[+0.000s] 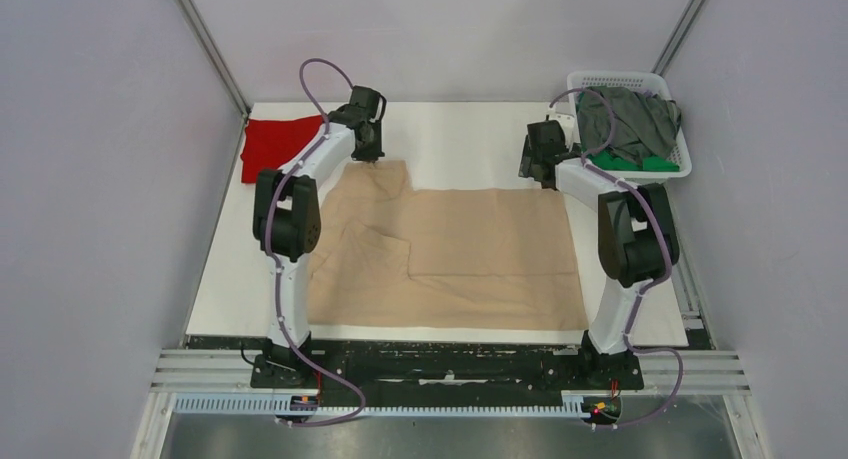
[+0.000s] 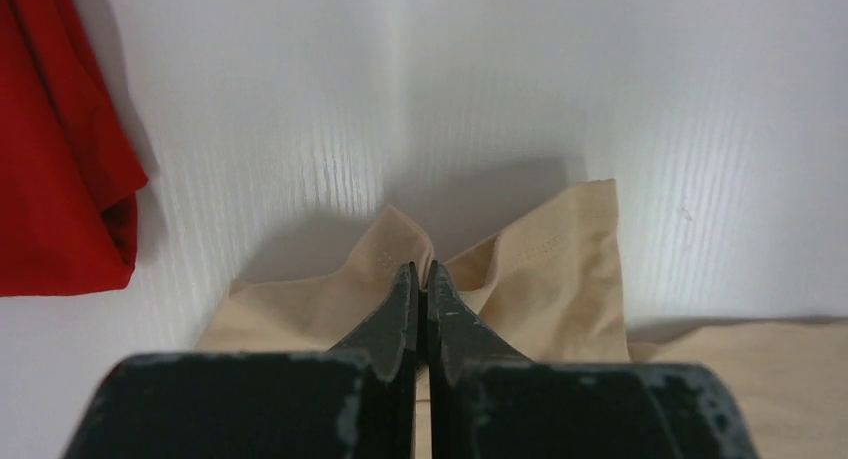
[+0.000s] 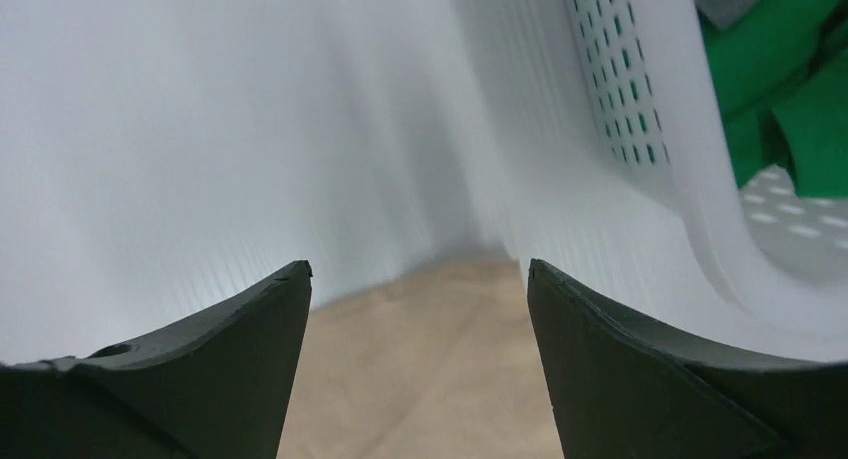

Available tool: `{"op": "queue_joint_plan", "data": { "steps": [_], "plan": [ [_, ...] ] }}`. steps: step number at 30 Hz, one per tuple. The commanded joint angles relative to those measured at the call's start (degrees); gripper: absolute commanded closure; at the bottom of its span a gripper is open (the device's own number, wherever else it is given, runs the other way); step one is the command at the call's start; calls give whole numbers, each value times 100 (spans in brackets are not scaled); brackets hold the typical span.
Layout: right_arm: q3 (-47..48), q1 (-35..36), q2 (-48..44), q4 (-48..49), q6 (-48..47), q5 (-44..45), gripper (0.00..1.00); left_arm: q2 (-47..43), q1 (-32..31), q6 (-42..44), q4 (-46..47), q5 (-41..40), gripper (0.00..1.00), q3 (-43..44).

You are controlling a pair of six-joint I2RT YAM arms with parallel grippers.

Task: Fold and stack the t-shirts
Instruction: Grab the side of the flattened tshirt furthest away from the robot with both arms, then fold the other side of the tshirt into a rectangle

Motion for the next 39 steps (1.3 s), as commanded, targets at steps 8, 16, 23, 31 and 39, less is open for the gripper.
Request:
{"op": "queue_joint_plan", "data": {
  "steps": [8, 16, 23, 31, 39],
  "plan": [
    [1184, -23, 1223, -667, 95, 823, 23, -1205, -79, -428, 944, 351, 98, -1216],
    [445, -19, 780, -783, 331, 1043, 29, -1613, -154, -437, 1051, 357, 98, -1660],
    [172, -17, 684, -751, 555, 924, 50, -1962, -203, -428, 1190, 354, 98, -2053],
    [85, -8, 682, -269, 636, 885, 79, -2143, -212, -376, 1221, 339, 98, -2314],
    [-103, 4, 469, 22, 552, 875, 100, -2414, -209, -322, 1276, 298, 98, -2649]
  ]
}}
